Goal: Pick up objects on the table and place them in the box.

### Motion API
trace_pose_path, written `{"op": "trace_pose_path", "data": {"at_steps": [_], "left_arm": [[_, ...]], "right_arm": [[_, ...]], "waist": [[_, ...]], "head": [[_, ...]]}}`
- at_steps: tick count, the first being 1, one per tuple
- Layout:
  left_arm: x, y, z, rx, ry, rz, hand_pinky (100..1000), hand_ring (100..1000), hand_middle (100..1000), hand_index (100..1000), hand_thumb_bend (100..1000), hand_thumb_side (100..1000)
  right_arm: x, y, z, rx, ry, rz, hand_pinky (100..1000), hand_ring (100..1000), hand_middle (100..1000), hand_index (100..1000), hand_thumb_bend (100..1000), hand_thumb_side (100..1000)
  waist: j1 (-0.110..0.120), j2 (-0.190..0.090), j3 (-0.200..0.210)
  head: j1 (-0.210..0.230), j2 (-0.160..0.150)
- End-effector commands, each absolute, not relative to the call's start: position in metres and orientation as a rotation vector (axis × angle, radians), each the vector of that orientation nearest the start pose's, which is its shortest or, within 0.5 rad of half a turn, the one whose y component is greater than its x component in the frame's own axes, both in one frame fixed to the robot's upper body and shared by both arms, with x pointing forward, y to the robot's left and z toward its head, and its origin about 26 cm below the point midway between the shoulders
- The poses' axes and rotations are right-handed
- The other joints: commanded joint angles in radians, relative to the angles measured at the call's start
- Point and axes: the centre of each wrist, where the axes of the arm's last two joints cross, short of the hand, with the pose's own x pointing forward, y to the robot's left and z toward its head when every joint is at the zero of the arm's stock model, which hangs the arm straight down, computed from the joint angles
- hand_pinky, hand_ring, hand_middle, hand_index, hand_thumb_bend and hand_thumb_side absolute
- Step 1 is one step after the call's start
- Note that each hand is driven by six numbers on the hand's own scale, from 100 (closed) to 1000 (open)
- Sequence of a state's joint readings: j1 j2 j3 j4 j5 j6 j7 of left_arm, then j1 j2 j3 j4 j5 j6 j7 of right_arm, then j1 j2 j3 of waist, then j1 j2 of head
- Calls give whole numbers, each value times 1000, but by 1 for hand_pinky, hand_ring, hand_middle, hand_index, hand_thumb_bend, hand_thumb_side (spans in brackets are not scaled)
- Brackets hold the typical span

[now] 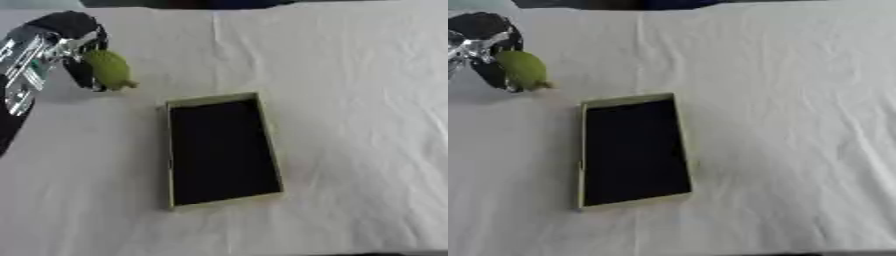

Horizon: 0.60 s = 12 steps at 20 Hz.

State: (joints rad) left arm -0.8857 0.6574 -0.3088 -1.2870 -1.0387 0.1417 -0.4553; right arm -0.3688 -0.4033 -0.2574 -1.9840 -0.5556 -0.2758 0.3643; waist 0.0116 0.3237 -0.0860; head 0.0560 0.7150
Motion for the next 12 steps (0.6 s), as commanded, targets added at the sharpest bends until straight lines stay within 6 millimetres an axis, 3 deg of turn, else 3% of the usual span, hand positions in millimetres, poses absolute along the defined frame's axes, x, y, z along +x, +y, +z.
{"op": "trace_pose_path", "data": {"at_steps": [1, 6, 12], "left_arm": [[427, 281, 277, 1410, -1277, -1433, 386, 354, 316, 355, 686, 100], [416, 281, 286, 1452, -1398, -1412, 350, 319, 284, 331, 702, 100], [392, 272, 312, 1530, -1564, -1415, 354, 319, 287, 332, 705, 100]], "right_arm": [[294, -329, 254, -413, 3483, -593, 851, 742, 625, 819, 100, 605], [293, -329, 253, -410, 3486, -593, 851, 743, 625, 819, 100, 605], [293, -330, 254, -403, 3485, -591, 851, 743, 625, 819, 100, 604]], "waist": [[1, -18, -1], [2, -19, -2], [3, -21, -1]], "head": [[1, -2], [-1, 0], [-5, 2]]}}
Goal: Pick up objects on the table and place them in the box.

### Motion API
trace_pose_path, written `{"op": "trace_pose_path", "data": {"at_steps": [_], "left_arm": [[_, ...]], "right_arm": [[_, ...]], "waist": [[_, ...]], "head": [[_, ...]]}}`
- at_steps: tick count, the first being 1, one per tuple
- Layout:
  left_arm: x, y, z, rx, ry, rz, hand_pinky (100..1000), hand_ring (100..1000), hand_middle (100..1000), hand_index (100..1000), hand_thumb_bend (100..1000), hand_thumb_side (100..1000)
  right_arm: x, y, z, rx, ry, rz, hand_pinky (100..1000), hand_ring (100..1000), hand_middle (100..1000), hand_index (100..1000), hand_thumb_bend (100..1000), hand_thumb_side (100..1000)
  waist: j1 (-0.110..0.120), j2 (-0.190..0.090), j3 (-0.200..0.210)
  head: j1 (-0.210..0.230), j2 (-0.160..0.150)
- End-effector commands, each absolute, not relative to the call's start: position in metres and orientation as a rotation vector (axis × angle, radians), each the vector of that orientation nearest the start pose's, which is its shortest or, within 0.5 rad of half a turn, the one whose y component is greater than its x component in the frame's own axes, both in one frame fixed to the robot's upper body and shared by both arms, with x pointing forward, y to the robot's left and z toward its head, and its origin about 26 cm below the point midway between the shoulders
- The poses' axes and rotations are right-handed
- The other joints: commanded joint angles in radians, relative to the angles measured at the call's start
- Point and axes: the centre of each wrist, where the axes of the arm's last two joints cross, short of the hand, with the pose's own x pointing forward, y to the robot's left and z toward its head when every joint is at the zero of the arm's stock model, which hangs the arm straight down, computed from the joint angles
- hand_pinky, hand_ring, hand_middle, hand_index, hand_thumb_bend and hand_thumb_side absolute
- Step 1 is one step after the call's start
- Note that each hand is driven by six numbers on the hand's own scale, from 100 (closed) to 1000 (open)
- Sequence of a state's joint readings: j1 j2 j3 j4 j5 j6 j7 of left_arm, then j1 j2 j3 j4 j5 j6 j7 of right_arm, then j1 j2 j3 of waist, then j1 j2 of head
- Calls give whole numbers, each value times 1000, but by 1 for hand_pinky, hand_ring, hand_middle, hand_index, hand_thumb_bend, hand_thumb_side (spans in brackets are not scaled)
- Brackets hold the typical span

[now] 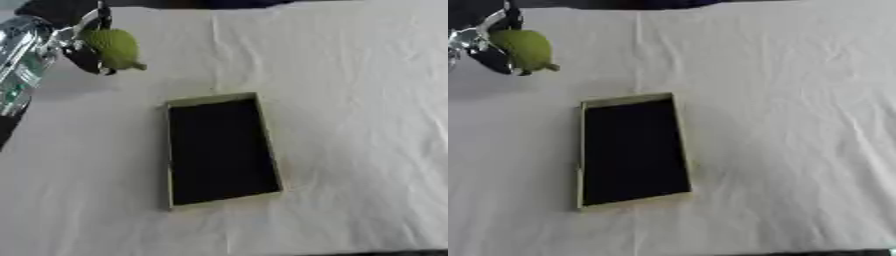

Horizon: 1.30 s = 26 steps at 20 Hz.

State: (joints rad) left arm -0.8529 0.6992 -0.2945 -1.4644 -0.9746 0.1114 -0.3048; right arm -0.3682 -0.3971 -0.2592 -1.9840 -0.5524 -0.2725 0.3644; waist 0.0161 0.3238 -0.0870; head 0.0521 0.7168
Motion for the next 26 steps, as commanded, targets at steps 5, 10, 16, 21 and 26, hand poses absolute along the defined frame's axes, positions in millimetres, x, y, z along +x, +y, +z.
{"op": "trace_pose_path", "data": {"at_steps": [5, 10, 16, 21, 26], "left_arm": [[369, 251, 325, 1503, -1735, -1529, 354, 324, 293, 336, 693, 100], [345, 220, 332, 1388, -1897, -1674, 356, 328, 299, 338, 666, 100], [311, 180, 335, 1190, -2040, -1781, 362, 334, 309, 345, 624, 100], [294, 157, 323, 1008, -2052, -1808, 373, 340, 319, 354, 583, 100], [293, 142, 310, 896, -1968, -1882, 386, 351, 332, 367, 562, 100]], "right_arm": [[293, -331, 256, -392, 3476, -598, 849, 743, 625, 819, 100, 602], [293, -331, 258, -388, 3464, -608, 848, 743, 625, 818, 100, 600], [293, -331, 258, -391, 3462, -608, 848, 744, 625, 819, 100, 601], [293, -331, 258, -396, 3467, -599, 849, 744, 625, 819, 100, 602], [293, -330, 258, -399, 3470, -595, 849, 743, 625, 819, 100, 602]], "waist": [[-1, -24, 1], [-2, -25, -1], [1, -27, -4], [2, -26, -7], [3, -25, -10]], "head": [[-5, 7], [-10, 8], [-6, 8], [-6, 4], [-4, 3]]}}
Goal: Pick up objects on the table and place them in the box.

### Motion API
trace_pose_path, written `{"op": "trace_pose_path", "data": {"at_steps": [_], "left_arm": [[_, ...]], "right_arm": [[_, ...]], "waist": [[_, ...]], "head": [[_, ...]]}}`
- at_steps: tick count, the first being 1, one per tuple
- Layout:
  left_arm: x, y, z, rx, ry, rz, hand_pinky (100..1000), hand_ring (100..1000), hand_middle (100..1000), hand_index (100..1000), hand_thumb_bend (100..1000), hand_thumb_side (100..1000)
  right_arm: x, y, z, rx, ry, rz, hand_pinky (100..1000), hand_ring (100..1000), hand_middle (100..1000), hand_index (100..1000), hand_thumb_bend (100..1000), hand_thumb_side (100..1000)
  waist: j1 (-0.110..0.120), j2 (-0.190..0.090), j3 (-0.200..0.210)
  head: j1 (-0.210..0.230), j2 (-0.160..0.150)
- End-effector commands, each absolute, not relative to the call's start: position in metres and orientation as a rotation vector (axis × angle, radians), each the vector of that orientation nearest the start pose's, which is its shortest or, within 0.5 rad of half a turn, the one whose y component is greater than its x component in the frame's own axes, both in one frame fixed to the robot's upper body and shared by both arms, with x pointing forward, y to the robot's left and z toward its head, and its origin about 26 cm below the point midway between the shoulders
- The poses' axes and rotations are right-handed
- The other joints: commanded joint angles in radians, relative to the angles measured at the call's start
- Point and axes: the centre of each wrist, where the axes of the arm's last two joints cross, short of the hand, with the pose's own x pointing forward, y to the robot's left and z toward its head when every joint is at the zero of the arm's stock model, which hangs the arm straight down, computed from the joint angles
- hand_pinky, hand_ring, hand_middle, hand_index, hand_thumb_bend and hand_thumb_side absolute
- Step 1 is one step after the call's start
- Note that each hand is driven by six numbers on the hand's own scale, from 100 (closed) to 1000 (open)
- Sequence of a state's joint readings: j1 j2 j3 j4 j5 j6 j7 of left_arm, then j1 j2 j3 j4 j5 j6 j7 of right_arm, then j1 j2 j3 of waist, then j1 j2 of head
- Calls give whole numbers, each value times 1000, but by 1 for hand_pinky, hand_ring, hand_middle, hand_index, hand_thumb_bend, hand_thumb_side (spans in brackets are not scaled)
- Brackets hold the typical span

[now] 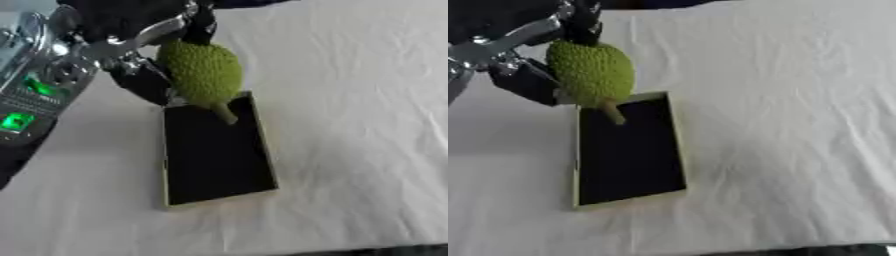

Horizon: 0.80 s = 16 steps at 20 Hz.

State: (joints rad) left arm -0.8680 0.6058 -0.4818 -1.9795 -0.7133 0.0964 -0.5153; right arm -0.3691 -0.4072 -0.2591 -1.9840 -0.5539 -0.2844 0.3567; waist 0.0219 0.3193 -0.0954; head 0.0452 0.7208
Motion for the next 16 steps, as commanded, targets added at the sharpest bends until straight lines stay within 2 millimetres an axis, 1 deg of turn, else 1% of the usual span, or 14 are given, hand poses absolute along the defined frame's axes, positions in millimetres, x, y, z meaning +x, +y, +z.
{"op": "trace_pose_path", "data": {"at_steps": [1, 2, 4, 11, 14, 16], "left_arm": [[294, 140, 307, -1055, 2336, 2278, 385, 354, 337, 372, 551, 100], [296, 138, 303, -1037, 2326, 2316, 385, 359, 343, 377, 520, 100], [299, 133, 296, -994, 2310, 2380, 392, 366, 350, 383, 510, 100], [313, 124, 272, -927, 2231, 2542, 438, 400, 390, 418, 541, 100], [320, 124, 265, -943, 2194, 2581, 485, 430, 415, 441, 567, 100], [322, 124, 261, -940, 2164, 2605, 550, 477, 462, 485, 592, 100]], "right_arm": [[293, -330, 257, -400, 3471, -595, 849, 742, 625, 819, 100, 603], [293, -330, 257, -401, 3472, -594, 850, 742, 624, 819, 100, 603], [293, -330, 257, -403, 3474, -592, 850, 742, 624, 819, 100, 603], [293, -330, 256, -406, 3477, -586, 850, 742, 624, 819, 100, 603], [293, -330, 256, -406, 3479, -586, 851, 742, 624, 820, 100, 603], [293, -330, 256, -407, 3481, -585, 851, 742, 624, 820, 100, 603]], "waist": [[-2, -21, -2], [-2, -20, -2], [-2, -20, -3], [-3, -19, -7], [-2, -19, -8], [-1, -18, -8]], "head": [[4, -1], [4, -1], [4, -2], [9, -2], [10, -2], [11, -2]]}}
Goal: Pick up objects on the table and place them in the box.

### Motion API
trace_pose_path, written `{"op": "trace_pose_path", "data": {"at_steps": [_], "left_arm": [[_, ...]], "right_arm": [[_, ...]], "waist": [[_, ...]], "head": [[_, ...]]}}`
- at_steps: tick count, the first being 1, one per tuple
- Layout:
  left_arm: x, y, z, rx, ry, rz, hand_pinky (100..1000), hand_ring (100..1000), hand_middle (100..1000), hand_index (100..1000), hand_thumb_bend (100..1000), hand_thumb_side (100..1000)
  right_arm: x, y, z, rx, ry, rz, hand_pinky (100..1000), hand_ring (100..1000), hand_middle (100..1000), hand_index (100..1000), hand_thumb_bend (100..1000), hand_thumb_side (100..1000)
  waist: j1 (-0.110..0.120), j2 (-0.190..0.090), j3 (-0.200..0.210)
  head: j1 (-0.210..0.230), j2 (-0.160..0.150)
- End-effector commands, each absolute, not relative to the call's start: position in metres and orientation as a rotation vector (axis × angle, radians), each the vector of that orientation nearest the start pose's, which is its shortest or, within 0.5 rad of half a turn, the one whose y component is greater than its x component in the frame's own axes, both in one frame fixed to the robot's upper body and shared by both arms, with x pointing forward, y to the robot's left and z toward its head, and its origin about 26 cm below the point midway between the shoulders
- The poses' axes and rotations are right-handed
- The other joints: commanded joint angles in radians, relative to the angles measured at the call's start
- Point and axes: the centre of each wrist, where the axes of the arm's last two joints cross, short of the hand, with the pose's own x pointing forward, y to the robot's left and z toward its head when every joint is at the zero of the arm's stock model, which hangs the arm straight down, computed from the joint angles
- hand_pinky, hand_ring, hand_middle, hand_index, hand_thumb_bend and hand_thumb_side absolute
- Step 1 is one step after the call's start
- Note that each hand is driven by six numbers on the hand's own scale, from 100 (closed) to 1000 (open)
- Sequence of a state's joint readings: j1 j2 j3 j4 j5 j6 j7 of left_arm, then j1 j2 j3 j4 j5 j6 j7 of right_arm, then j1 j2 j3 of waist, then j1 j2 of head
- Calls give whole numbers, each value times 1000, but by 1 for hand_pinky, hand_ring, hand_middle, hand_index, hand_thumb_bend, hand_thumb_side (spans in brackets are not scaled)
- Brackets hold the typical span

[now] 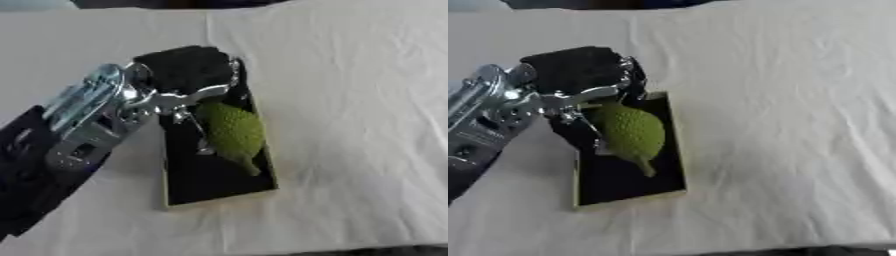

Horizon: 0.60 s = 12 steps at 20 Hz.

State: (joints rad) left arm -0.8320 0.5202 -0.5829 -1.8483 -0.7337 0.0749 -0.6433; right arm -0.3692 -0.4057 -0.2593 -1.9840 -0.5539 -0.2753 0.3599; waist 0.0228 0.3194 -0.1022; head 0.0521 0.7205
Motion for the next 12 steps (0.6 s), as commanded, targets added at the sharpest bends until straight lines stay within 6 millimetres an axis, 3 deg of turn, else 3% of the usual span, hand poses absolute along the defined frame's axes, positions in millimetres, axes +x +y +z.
{"op": "trace_pose_path", "data": {"at_steps": [1, 3, 7, 12], "left_arm": [[323, 123, 260, -930, 2148, 2617, 566, 489, 474, 499, 599, 100], [324, 123, 258, -909, 2117, 2634, 605, 529, 514, 554, 629, 100], [327, 125, 254, -891, 2038, 2691, 787, 757, 736, 842, 725, 100], [327, 130, 260, -916, 1962, 2738, 883, 865, 862, 919, 762, 100]], "right_arm": [[293, -330, 256, -407, 3481, -585, 851, 742, 624, 820, 100, 603], [293, -330, 255, -407, 3482, -585, 851, 742, 623, 820, 100, 603], [293, -330, 255, -406, 3484, -583, 851, 741, 623, 820, 100, 604], [293, -330, 254, -405, 3489, -581, 851, 742, 623, 820, 100, 605]], "waist": [[-2, -19, -1], [-2, -19, -1], [-2, -19, -2], [-1, -19, -2]], "head": [[4, -2], [4, -2], [5, -2], [5, -2]]}}
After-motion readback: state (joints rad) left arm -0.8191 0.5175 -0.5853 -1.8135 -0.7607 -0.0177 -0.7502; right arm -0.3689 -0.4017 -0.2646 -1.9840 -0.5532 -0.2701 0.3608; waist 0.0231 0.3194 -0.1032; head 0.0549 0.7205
